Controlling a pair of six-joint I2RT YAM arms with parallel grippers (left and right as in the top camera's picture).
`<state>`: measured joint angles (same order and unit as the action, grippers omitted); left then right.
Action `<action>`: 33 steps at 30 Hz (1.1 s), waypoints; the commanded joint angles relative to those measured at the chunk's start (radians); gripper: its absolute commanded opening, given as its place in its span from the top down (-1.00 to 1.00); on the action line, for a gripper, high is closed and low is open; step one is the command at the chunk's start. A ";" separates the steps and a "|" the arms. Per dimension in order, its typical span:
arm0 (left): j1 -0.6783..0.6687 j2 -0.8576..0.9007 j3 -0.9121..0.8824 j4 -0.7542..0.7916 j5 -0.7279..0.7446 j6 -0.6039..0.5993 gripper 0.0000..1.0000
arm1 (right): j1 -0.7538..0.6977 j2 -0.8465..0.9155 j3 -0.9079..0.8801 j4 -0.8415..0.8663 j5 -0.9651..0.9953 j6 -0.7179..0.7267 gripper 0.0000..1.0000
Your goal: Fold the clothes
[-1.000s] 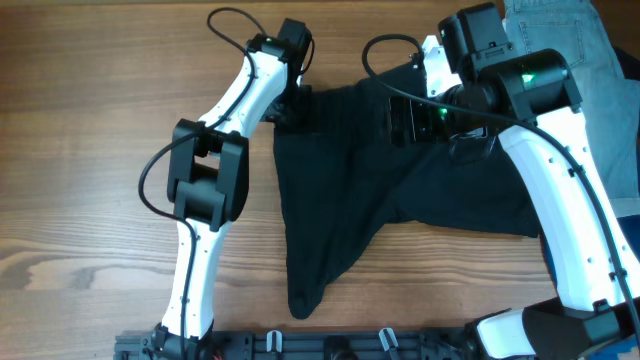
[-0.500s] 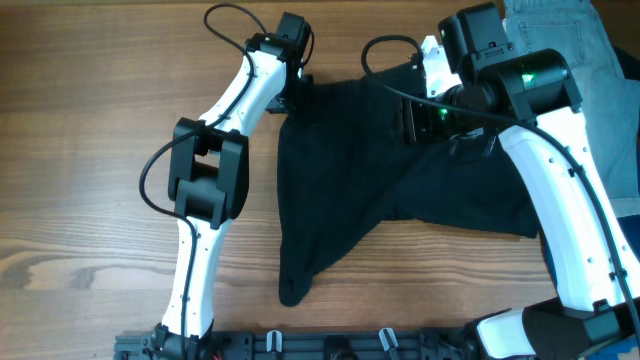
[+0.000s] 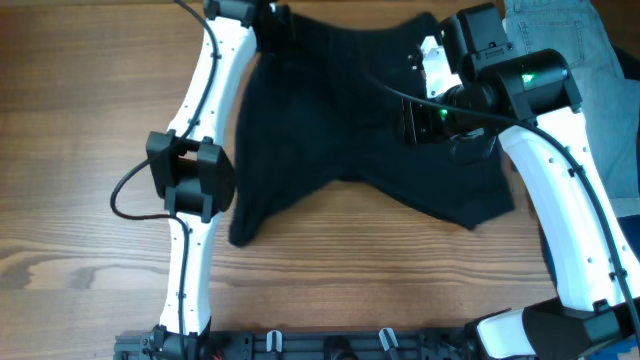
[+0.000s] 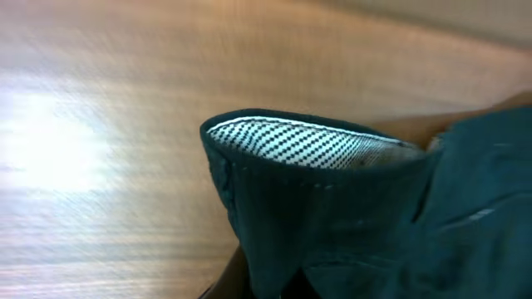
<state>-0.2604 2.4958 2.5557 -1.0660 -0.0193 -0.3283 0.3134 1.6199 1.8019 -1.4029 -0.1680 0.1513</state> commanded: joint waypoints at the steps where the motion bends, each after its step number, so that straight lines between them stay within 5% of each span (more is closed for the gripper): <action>1: 0.003 -0.050 0.039 0.019 -0.094 -0.005 0.92 | 0.000 0.013 0.021 -0.001 -0.005 -0.020 -0.22; 13: 0.099 -0.050 0.038 0.040 -0.204 -0.037 0.93 | 0.000 0.013 0.021 -0.011 -0.005 -0.020 -0.28; 22: 0.206 -0.047 0.038 -0.137 -0.193 -0.073 0.92 | 0.000 0.013 0.020 -0.014 -0.005 -0.020 -0.44; 23: 0.214 -0.047 0.038 -0.151 -0.190 -0.073 0.71 | 0.000 0.013 0.020 -0.011 -0.005 -0.021 -0.47; 24: 0.217 -0.048 0.038 -0.159 -0.183 -0.073 -0.13 | 0.000 0.013 0.020 -0.011 -0.005 -0.021 -0.56; 25: 0.219 -0.048 0.038 -0.165 -0.178 -0.072 -0.63 | 0.000 0.013 0.020 -0.011 -0.005 -0.020 -0.59; 26: 0.219 -0.048 0.038 -0.170 -0.176 -0.072 -0.93 | 0.000 0.013 0.019 -0.012 -0.005 -0.019 -0.59; 29: 0.219 -0.048 0.038 -0.183 -0.172 -0.071 -1.00 | 0.000 0.013 -0.004 -0.012 -0.034 -0.017 -0.49; 32: 0.217 -0.048 0.038 -0.186 -0.164 -0.069 -0.99 | 0.004 0.013 -0.098 0.005 -0.102 -0.015 -0.61; 33: 0.217 -0.048 0.038 -0.186 -0.158 -0.069 -0.99 | 0.008 0.013 -0.133 0.018 -0.113 -0.018 -0.44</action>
<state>-0.0395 2.4832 2.5721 -1.2507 -0.1894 -0.3885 0.3134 1.6176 1.7714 -1.4033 -0.2035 0.1383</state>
